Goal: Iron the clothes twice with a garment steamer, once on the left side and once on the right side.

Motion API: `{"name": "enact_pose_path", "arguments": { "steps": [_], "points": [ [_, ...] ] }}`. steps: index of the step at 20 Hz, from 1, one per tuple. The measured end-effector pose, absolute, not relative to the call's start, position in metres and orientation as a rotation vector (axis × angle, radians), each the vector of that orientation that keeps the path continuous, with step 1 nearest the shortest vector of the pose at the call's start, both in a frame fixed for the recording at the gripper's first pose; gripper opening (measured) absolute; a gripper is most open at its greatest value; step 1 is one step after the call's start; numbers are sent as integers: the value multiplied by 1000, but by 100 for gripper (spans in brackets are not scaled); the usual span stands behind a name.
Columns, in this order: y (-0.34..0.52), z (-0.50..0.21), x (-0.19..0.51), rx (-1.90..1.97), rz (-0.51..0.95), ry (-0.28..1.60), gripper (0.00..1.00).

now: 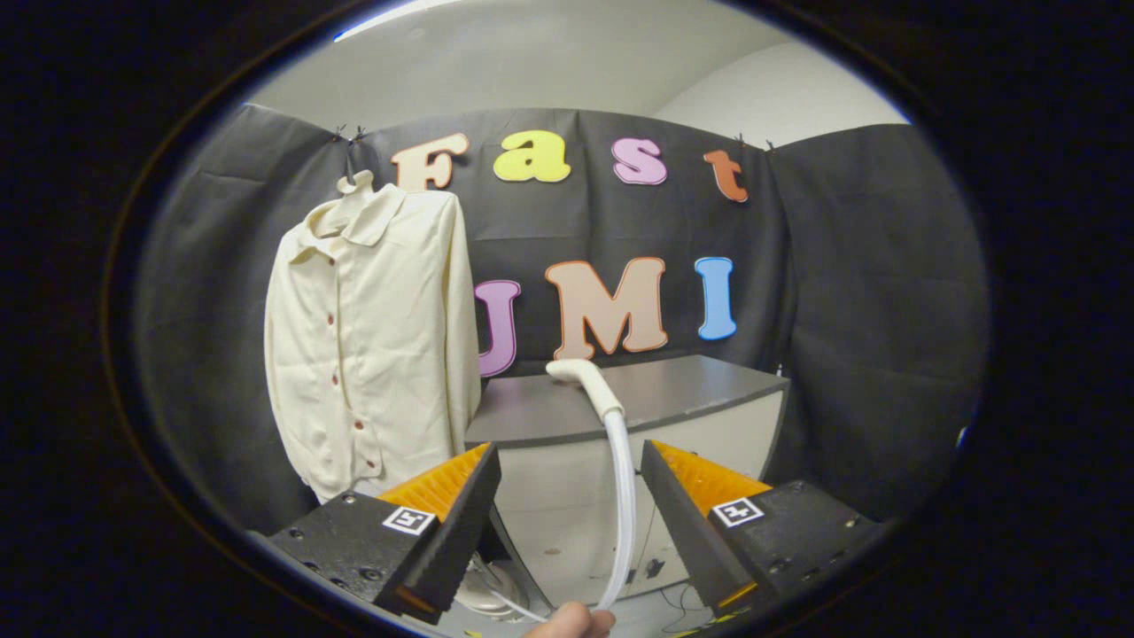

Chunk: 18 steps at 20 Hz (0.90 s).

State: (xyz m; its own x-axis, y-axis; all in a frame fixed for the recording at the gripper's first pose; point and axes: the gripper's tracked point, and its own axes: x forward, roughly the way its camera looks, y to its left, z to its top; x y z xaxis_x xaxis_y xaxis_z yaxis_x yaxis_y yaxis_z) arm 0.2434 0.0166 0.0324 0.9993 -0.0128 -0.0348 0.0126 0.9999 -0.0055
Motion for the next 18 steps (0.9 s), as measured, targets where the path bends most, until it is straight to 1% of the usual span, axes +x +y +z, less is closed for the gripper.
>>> {"name": "enact_pose_path", "arguments": {
  "steps": [8, 13, 15, 18],
  "points": [
    [4, 29, 404, -74, 10, 96, 98],
    [-4, 32, 480, -77, -1, 168, 99],
    [-4, 33, 504, -69, -6, 216, 99],
    [-15, 15, 533, -68, -40, 354, 99]
  ]
}}
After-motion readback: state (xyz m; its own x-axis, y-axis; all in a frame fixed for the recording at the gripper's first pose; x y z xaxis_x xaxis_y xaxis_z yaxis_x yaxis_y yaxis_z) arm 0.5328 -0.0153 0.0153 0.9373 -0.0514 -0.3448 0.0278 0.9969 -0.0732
